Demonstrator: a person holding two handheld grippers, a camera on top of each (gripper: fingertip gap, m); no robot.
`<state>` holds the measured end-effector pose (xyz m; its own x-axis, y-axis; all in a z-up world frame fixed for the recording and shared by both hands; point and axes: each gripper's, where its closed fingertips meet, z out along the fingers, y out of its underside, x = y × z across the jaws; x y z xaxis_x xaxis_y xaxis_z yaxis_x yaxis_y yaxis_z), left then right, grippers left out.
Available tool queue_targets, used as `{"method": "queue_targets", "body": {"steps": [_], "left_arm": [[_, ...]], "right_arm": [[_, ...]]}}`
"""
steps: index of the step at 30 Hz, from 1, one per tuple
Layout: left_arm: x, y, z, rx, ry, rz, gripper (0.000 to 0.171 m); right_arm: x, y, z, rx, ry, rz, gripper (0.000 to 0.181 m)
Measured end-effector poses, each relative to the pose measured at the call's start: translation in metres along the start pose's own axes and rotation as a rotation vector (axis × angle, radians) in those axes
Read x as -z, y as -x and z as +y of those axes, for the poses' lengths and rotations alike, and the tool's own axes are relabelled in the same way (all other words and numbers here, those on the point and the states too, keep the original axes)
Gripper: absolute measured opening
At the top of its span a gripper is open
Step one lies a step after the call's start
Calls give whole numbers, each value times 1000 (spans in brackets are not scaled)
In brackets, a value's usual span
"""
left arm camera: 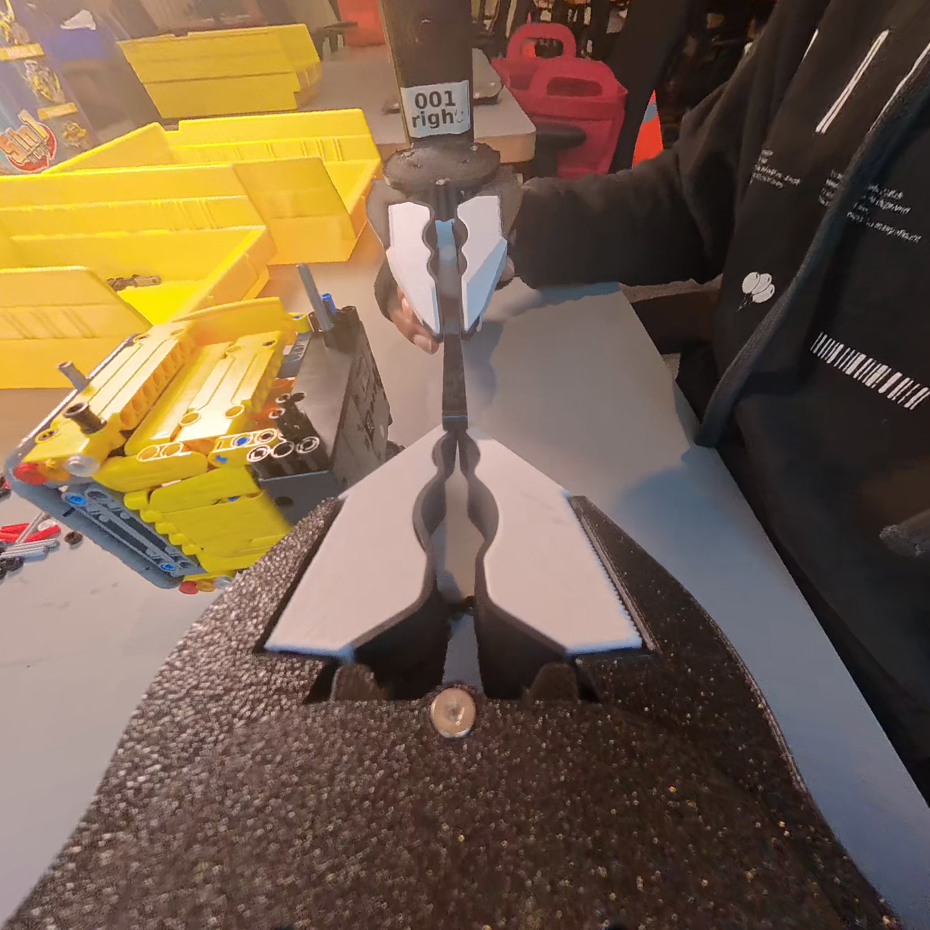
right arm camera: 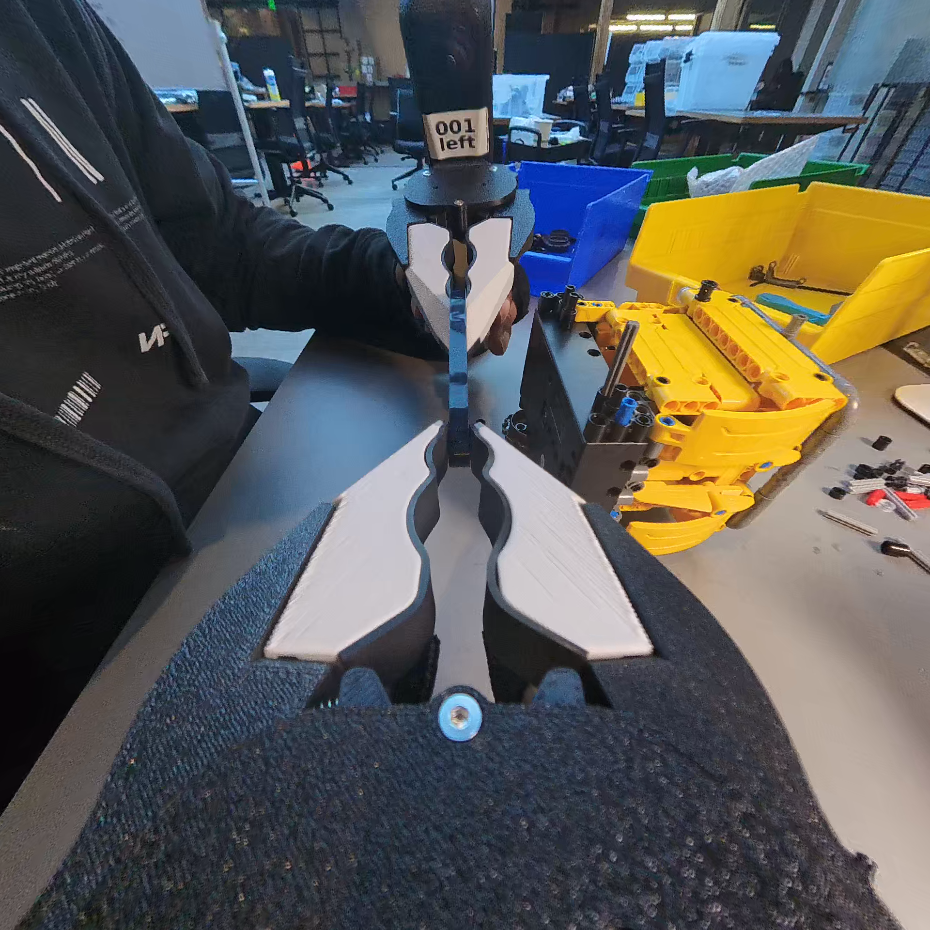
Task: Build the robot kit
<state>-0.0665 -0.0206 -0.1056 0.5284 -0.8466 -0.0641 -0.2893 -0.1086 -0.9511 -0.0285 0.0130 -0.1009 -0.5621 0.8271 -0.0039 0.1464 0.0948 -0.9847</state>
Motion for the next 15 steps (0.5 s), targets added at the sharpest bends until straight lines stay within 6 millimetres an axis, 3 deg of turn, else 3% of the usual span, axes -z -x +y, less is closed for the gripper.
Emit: {"method": "queue_targets", "body": {"steps": [3, 7, 9, 11, 15], "left_arm": [[2, 4, 4, -11, 10, -27, 0], [4, 1, 5, -5, 3, -29, 22], [3, 0, 3, -16, -2, -28, 18], [3, 1, 3, -26, -1, -39, 2], [6, 4, 3, -17, -10, -46, 0]], "right_arm": [[1, 0, 2, -3, 5, 2, 8], [3, -2, 3, -9, 8, 11, 8], [2, -1, 3, -9, 9, 7, 8], [1, 1, 4, -8, 15, -6, 8], [0, 0, 5, -11, 19, -5, 8]]}}
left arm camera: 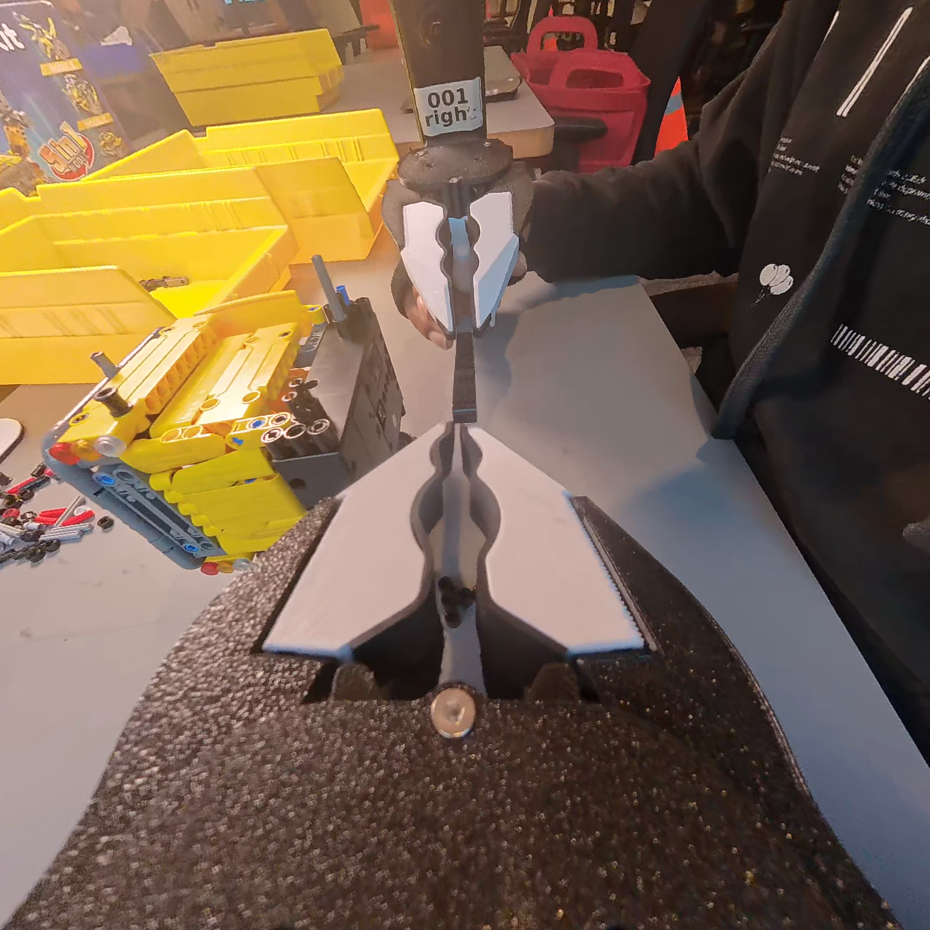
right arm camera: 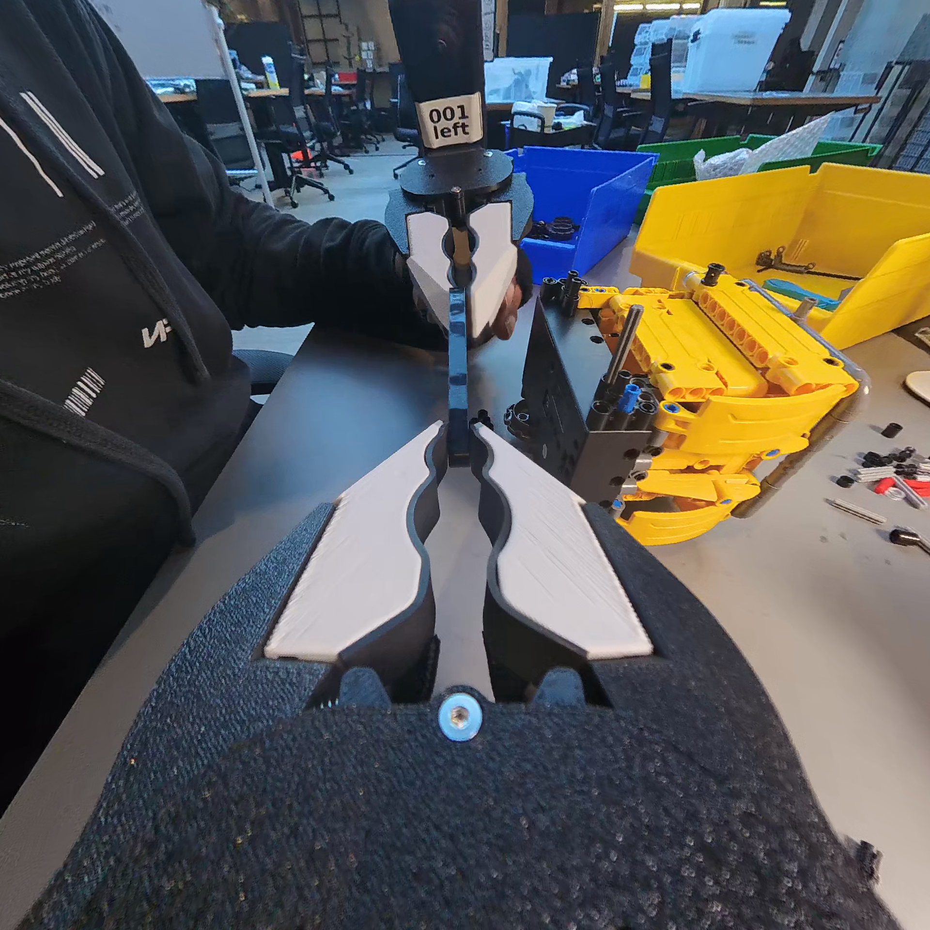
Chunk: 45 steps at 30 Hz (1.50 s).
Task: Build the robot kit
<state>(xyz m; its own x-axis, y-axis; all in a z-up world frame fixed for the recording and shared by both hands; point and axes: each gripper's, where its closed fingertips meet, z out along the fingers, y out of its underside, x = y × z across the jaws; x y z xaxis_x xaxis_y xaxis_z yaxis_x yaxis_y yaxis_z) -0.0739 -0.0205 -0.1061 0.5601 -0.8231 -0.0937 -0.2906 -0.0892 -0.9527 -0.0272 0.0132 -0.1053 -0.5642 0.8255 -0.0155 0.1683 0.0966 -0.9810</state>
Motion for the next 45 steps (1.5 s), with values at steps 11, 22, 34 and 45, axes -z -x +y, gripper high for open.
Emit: {"method": "queue_targets", "body": {"steps": [11, 22, 34, 45], "left_arm": [[-1, -6, -2, 1, 5, 26, 5], [4, 0, -10, 37, -58, 12, 5], [1, 2, -6, 44, -51, 10, 6], [0, 0, -10, 37, -53, 23, 5]], "right_arm": [[-2, 2, 5, 14, 36, 2, 8], [0, -3, 0, 49, 9, 55, 10], [2, -5, -3, 69, 6, 70, 7], [0, -4, -7, 119, 5, 84, 8]]}}
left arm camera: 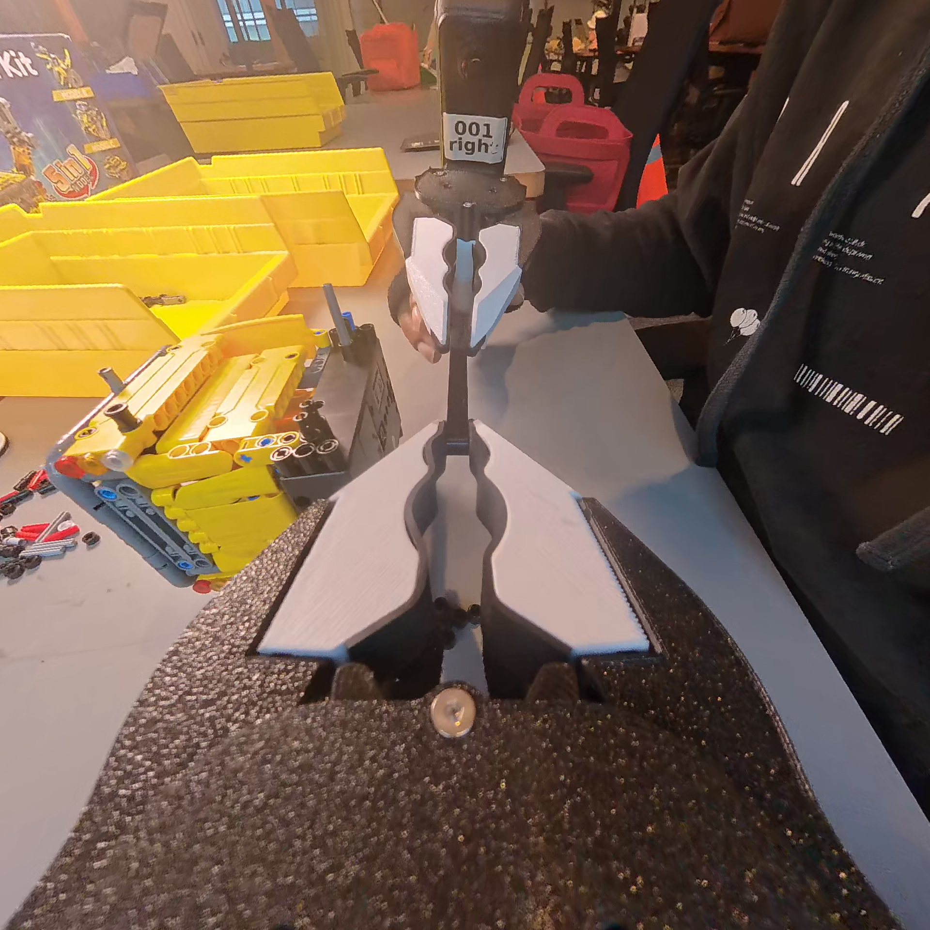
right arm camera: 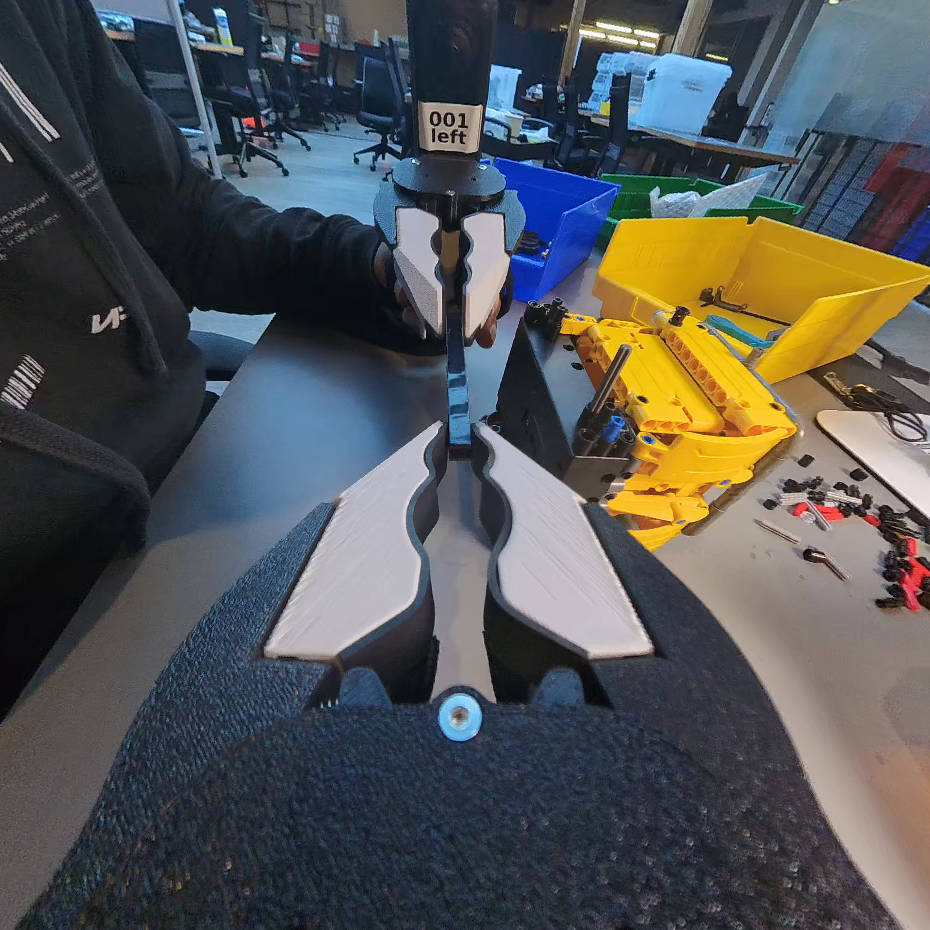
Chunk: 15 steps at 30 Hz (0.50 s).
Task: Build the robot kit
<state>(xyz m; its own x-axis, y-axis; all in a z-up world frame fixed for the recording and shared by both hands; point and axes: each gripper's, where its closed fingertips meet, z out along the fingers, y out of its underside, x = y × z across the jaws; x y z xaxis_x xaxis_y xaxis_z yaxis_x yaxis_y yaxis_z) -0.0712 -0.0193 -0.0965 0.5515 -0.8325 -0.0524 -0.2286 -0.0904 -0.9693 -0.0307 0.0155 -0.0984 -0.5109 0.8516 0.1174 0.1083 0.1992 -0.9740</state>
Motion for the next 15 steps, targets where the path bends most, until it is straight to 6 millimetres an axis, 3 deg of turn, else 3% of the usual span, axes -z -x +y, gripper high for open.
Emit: {"method": "queue_targets", "body": {"steps": [8, 15], "left_arm": [[-10, 3, 27, -78, 149, -54, 7], [-4, 12, 22, -51, 109, -84, 11]], "right_arm": [[7, 0, 30, 13, 176, -28, 8], [22, -7, 42, -7, 239, -7, 8]]}}
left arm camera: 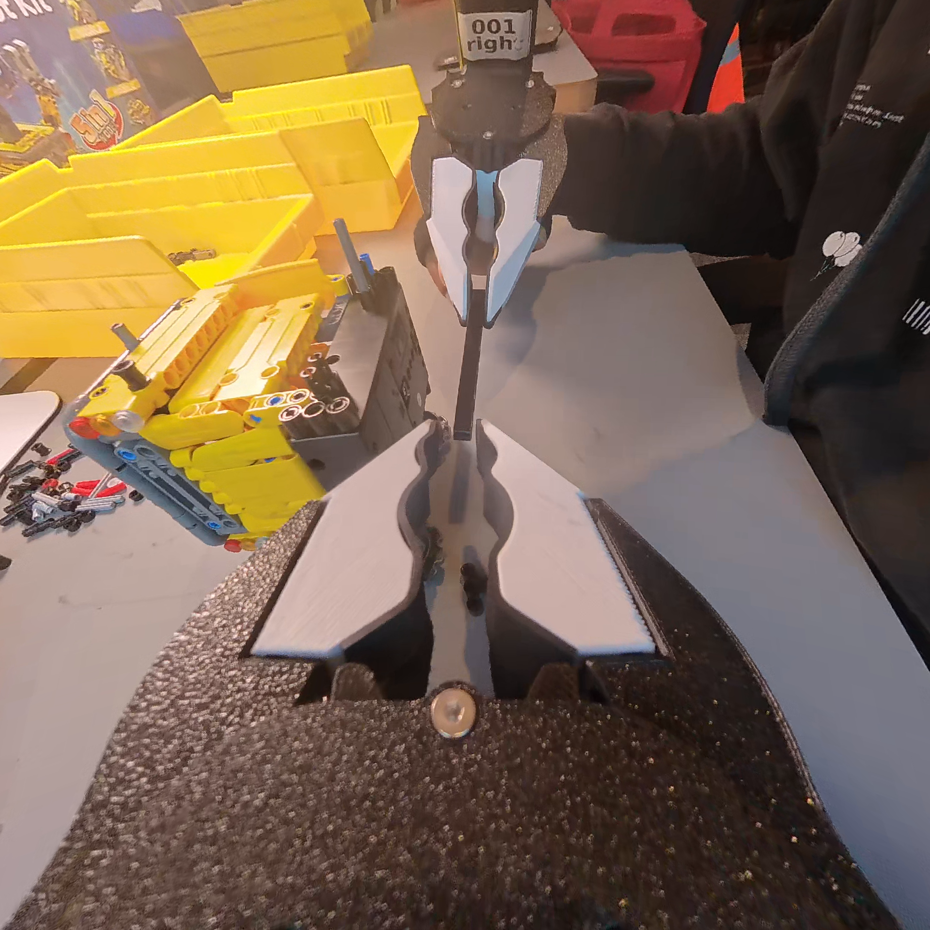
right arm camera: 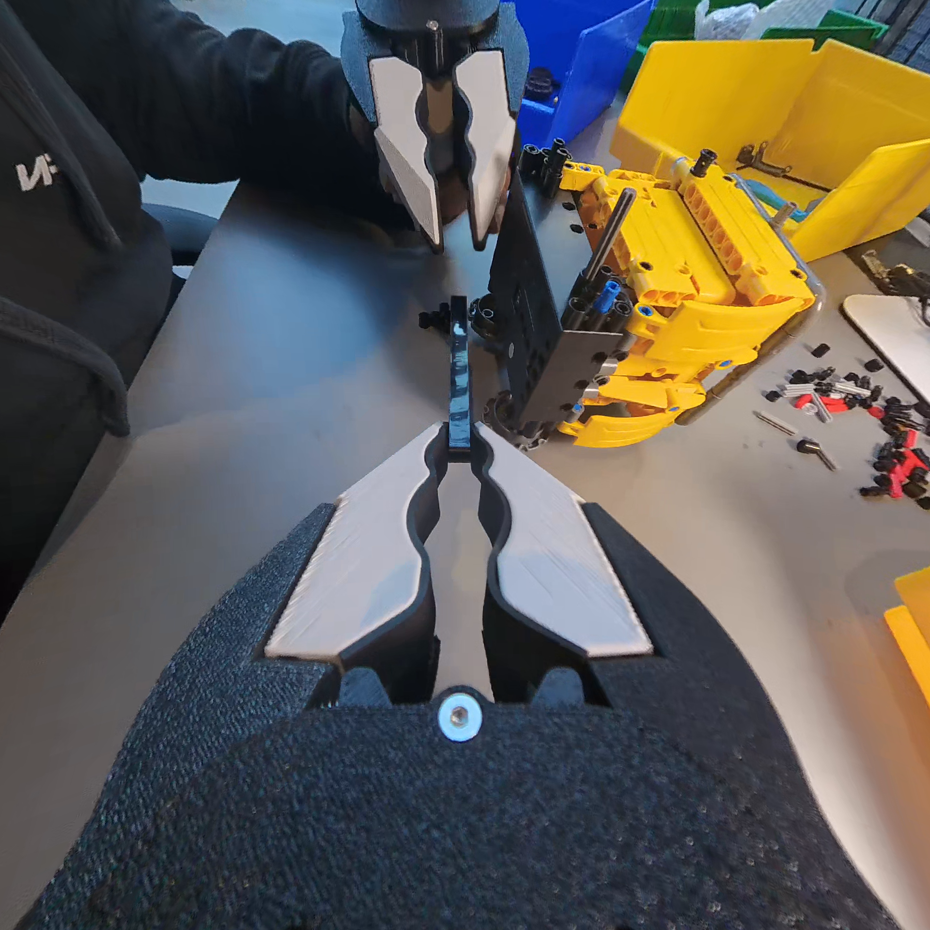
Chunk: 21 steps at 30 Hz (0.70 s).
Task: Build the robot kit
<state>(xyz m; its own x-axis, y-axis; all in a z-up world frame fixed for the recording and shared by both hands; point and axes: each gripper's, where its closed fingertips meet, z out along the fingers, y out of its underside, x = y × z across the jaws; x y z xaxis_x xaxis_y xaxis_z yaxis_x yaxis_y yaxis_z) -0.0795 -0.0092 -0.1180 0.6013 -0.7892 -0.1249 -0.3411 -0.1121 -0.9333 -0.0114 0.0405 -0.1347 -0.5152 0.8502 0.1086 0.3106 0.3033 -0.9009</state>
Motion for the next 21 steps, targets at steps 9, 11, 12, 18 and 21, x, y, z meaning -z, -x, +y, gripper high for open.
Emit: {"method": "queue_targets", "body": {"steps": [9, 11, 12, 18, 21], "left_arm": [[-1, 0, 2, 3, 10, 1, 17], [-1, 0, 3, 4, 12, 1, 17], [-1, -1, 3, 3, 14, 2, 17], [-3, -2, 5, 4, 26, 9, 18], [-3, -2, 6, 3, 28, 9, 18]], "right_arm": [[-13, 6, 44, 14, 240, -20, 7], [-14, 6, 45, 25, 250, -15, 7], [-14, 6, 45, 28, 253, -13, 8], [-14, 7, 46, 37, 258, -11, 7], [-14, 7, 47, 42, 265, -11, 8]]}}
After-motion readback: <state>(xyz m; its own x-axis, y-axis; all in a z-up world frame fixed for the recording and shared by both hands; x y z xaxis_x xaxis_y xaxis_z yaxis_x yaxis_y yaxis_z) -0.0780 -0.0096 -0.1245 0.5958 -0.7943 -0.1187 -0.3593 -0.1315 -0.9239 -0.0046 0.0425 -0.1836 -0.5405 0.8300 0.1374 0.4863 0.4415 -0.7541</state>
